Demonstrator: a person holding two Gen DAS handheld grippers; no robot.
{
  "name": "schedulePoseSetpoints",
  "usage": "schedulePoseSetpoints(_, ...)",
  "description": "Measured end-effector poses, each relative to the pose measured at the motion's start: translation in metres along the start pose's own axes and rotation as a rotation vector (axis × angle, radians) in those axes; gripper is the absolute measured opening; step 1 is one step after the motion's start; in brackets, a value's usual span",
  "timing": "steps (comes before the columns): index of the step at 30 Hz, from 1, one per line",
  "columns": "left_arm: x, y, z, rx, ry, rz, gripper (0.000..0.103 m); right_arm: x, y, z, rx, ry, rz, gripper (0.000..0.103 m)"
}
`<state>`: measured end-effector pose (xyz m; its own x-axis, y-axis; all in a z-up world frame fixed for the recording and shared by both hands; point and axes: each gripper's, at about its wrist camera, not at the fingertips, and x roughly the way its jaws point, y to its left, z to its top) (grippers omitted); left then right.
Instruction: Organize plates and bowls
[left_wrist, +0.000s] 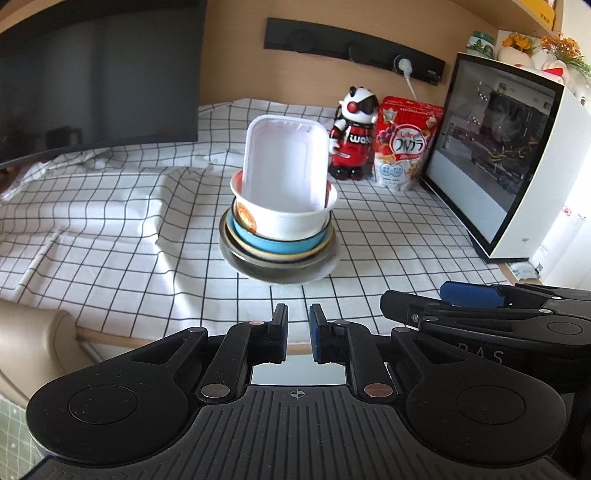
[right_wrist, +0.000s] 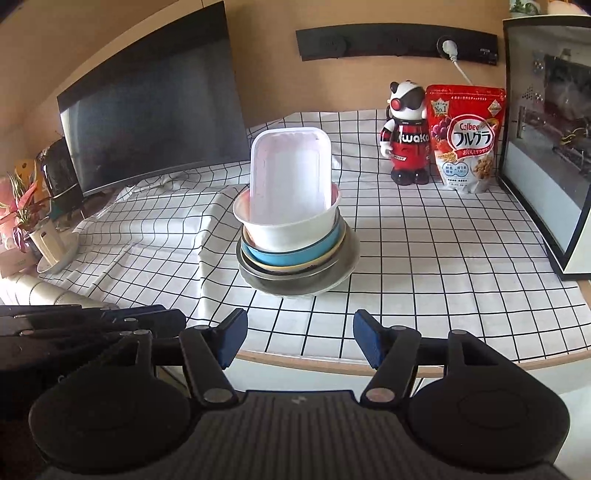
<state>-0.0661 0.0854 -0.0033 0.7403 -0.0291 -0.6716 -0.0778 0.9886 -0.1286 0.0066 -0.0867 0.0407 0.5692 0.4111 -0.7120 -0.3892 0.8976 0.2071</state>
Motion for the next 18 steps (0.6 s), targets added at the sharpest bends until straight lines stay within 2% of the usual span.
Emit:
schedulePoseSetpoints(6, -0.004, -0.0019, 0.0011, 0.012, -0.02, 0.009, 0.015, -0.0061, 0.0032, 0.0029, -0.006, -0.026, 0.008, 0.064)
schedulePoseSetpoints(18, -0.0036, 0.0013, 0.0005, 0.001, -0.019, 0.009, 0.015, -0.003, 0.0055, 0.0019, -0.012, -0.012, 0.008, 0.064)
